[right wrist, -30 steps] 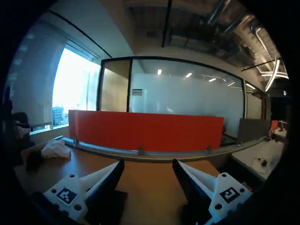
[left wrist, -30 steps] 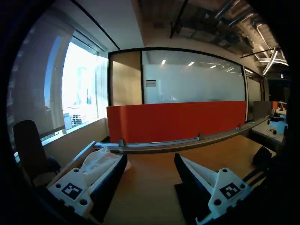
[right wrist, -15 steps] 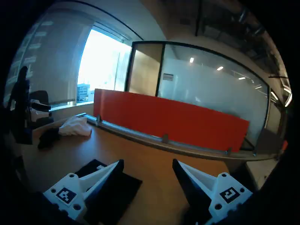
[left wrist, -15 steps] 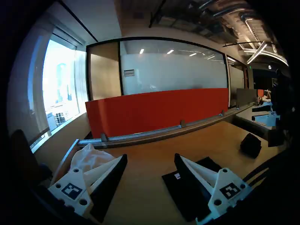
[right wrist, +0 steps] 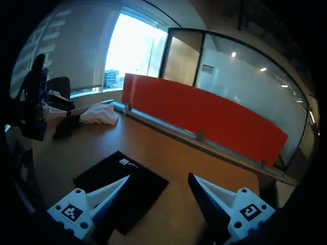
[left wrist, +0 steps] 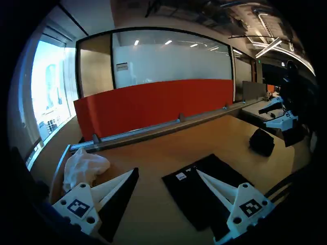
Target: Fold towel
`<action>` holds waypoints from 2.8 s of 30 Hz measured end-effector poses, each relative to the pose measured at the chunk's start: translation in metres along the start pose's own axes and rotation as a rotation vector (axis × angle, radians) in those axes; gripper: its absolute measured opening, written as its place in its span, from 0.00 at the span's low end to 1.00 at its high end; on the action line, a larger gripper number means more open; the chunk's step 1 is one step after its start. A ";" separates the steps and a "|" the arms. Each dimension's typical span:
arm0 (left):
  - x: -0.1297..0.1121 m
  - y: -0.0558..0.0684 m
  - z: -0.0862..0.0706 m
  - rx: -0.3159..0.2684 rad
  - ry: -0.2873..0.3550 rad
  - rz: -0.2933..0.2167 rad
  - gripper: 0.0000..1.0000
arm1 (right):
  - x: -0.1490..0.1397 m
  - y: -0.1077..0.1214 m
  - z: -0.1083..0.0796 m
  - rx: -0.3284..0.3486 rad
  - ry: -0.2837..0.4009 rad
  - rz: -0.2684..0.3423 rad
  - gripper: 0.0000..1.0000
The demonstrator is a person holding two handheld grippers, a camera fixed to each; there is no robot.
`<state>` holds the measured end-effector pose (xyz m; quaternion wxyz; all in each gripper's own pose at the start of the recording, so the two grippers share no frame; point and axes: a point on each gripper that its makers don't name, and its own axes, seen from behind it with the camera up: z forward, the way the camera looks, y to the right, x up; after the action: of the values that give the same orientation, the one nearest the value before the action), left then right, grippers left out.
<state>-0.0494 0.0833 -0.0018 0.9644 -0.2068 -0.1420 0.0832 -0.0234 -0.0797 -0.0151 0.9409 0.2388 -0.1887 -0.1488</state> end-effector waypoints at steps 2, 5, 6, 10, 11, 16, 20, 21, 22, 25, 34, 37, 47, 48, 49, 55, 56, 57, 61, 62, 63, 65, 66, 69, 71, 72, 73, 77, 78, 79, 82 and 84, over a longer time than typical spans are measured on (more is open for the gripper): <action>-0.003 0.003 0.001 -0.013 -0.008 0.013 0.93 | -0.002 -0.004 0.002 0.014 -0.010 -0.010 1.00; -0.009 0.007 0.002 -0.029 -0.022 0.027 0.93 | -0.006 -0.010 0.005 0.033 -0.023 -0.018 1.00; -0.012 0.009 0.002 -0.034 -0.028 0.030 0.93 | -0.008 -0.012 0.006 0.039 -0.027 -0.019 1.00; -0.026 0.015 0.005 -0.050 -0.052 0.032 0.93 | -0.019 -0.018 0.010 0.055 -0.044 -0.020 1.00; -0.030 0.016 0.005 -0.053 -0.058 0.032 0.93 | -0.023 -0.019 0.011 0.058 -0.049 -0.020 1.00; -0.052 0.025 0.009 -0.067 -0.088 0.036 0.93 | -0.042 -0.024 0.016 0.069 -0.070 -0.020 1.00; -0.068 0.032 0.014 -0.082 -0.108 0.039 0.93 | -0.054 -0.027 0.022 0.075 -0.083 -0.012 1.00; -0.072 0.034 0.015 -0.087 -0.113 0.040 0.93 | -0.058 -0.028 0.023 0.078 -0.086 -0.010 1.00; -0.076 0.036 0.016 -0.091 -0.118 0.041 0.93 | -0.061 -0.029 0.024 0.081 -0.090 -0.008 1.00; -0.088 0.043 0.021 -0.104 -0.134 0.045 0.93 | -0.070 -0.033 0.028 0.089 -0.101 -0.003 1.00; -0.126 0.060 0.034 -0.146 -0.189 0.067 0.93 | -0.108 -0.046 0.040 0.107 -0.153 0.005 1.00; -0.139 0.065 0.038 -0.157 -0.212 0.072 0.93 | -0.122 -0.050 0.042 0.112 -0.174 0.003 1.00; -0.188 0.079 0.046 -0.197 -0.296 0.102 0.93 | -0.166 -0.068 0.051 0.142 -0.238 -0.006 1.00; -0.192 0.080 0.046 -0.201 -0.304 0.104 0.93 | -0.170 -0.070 0.052 0.145 -0.244 -0.007 1.00; -0.195 0.081 0.046 -0.204 -0.310 0.103 0.93 | -0.173 -0.072 0.053 0.147 -0.250 -0.007 1.00; -0.215 0.090 0.049 -0.229 -0.347 0.100 0.93 | -0.194 -0.082 0.056 0.164 -0.282 -0.009 1.00; -0.219 0.091 0.049 -0.233 -0.353 0.102 0.93 | -0.197 -0.083 0.056 0.166 -0.287 -0.008 1.00; -0.222 0.093 0.049 -0.239 -0.360 0.104 0.93 | -0.200 -0.085 0.057 0.169 -0.293 -0.009 1.00; -0.234 0.101 0.050 -0.258 -0.386 0.120 0.93 | -0.211 -0.091 0.057 0.179 -0.312 -0.012 1.00; -0.237 0.102 0.050 -0.263 -0.391 0.123 0.93 | -0.214 -0.092 0.057 0.182 -0.316 -0.013 1.00; -0.240 0.104 0.049 -0.267 -0.397 0.127 0.93 | -0.217 -0.094 0.057 0.185 -0.321 -0.014 1.00; -0.244 0.105 0.049 -0.272 -0.407 0.132 0.93 | -0.221 -0.096 0.057 0.189 -0.330 -0.017 1.00; -0.247 0.106 0.049 -0.275 -0.413 0.134 0.93 | -0.224 -0.097 0.057 0.191 -0.335 -0.018 1.00; -0.252 0.110 0.049 -0.284 -0.424 0.135 0.93 | -0.230 -0.100 0.057 0.198 -0.347 -0.022 1.00; -0.255 0.111 0.049 -0.289 -0.432 0.138 0.93 | -0.234 -0.101 0.056 0.200 -0.355 -0.025 1.00; -0.257 0.112 0.049 -0.292 -0.437 0.140 0.93 | -0.236 -0.101 0.056 0.201 -0.360 -0.026 1.00; -0.258 0.113 0.048 -0.294 -0.442 0.142 0.93 | -0.238 -0.102 0.056 0.202 -0.363 -0.027 1.00; -0.264 0.116 0.047 -0.303 -0.458 0.155 0.93 | -0.244 -0.104 0.054 0.209 -0.375 -0.026 1.00; -0.266 0.116 0.047 -0.306 -0.462 0.159 0.93 | -0.245 -0.105 0.053 0.212 -0.378 -0.025 0.99; -0.267 0.117 0.046 -0.308 -0.466 0.161 0.93 | -0.246 -0.106 0.053 0.215 -0.382 -0.024 0.98; -0.270 0.119 0.045 -0.312 -0.474 0.165 0.93 | -0.250 -0.107 0.052 0.221 -0.389 -0.022 0.98; -0.271 0.120 0.045 -0.313 -0.476 0.162 0.93 | -0.252 -0.107 0.052 0.223 -0.392 -0.021 0.97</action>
<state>-0.3321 0.1488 -0.0779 0.8505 -0.3386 -0.3583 0.1833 -0.2887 -0.0971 -0.0988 0.8524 0.3100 -0.3807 -0.1801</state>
